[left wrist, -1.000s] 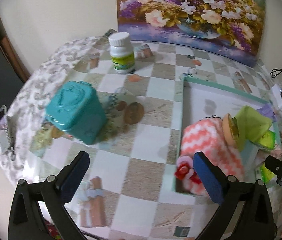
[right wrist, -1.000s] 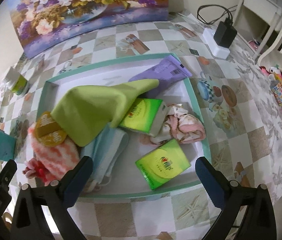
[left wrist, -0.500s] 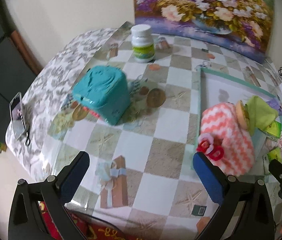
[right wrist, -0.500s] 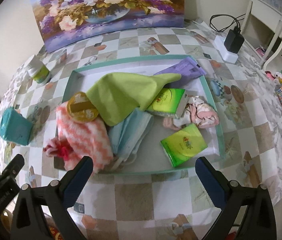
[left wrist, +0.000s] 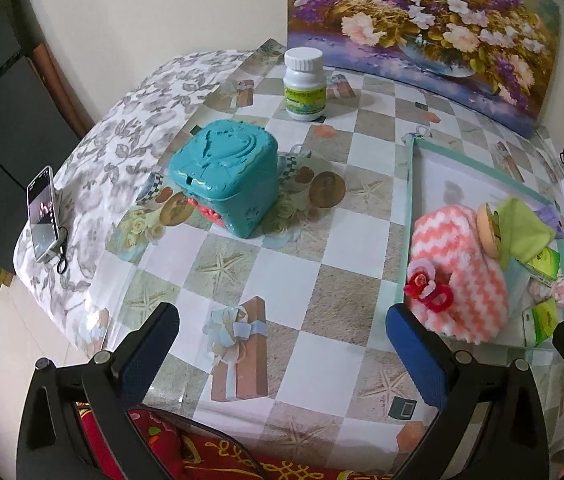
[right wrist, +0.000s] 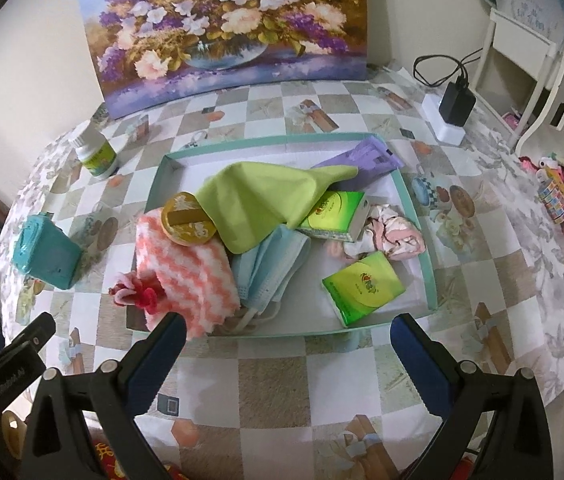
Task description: Organize soft objects
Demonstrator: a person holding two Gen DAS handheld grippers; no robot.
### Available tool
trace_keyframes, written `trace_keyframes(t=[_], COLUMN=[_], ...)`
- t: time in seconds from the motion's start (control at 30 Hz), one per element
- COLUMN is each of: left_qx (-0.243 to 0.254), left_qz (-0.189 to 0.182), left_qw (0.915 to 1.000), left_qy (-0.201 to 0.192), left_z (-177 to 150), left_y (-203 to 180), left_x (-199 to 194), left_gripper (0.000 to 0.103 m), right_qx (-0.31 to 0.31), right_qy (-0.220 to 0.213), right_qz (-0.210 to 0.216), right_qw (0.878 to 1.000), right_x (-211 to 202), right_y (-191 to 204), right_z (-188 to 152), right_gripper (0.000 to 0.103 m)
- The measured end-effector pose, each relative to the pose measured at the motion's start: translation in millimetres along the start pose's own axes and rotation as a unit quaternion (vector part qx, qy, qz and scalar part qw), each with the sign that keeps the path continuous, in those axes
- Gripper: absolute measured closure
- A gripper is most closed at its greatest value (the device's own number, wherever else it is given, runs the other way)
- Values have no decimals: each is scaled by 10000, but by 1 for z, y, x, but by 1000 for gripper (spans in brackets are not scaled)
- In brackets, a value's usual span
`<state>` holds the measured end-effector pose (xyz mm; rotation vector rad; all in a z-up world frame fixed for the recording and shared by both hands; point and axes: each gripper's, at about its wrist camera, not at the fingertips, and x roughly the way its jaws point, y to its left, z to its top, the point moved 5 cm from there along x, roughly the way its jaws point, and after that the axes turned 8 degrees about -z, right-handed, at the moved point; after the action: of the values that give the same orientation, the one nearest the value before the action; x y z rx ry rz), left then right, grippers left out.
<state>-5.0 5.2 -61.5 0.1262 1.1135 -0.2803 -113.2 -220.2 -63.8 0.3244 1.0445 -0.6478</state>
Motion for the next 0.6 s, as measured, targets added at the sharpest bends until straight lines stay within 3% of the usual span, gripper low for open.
trace_keyframes(t=[0.6], left_qx=[-94], left_qz=[1], left_qw=[9980], left_qy=[631], left_z=[-8], left_y=[5], left_x=[22], left_gripper=[0], right_qx=[-226], right_qy=[165], right_qz=[114], right_qw=[9995], right_x=[8], right_y=[12], right_z=[-2], right_gripper=[0])
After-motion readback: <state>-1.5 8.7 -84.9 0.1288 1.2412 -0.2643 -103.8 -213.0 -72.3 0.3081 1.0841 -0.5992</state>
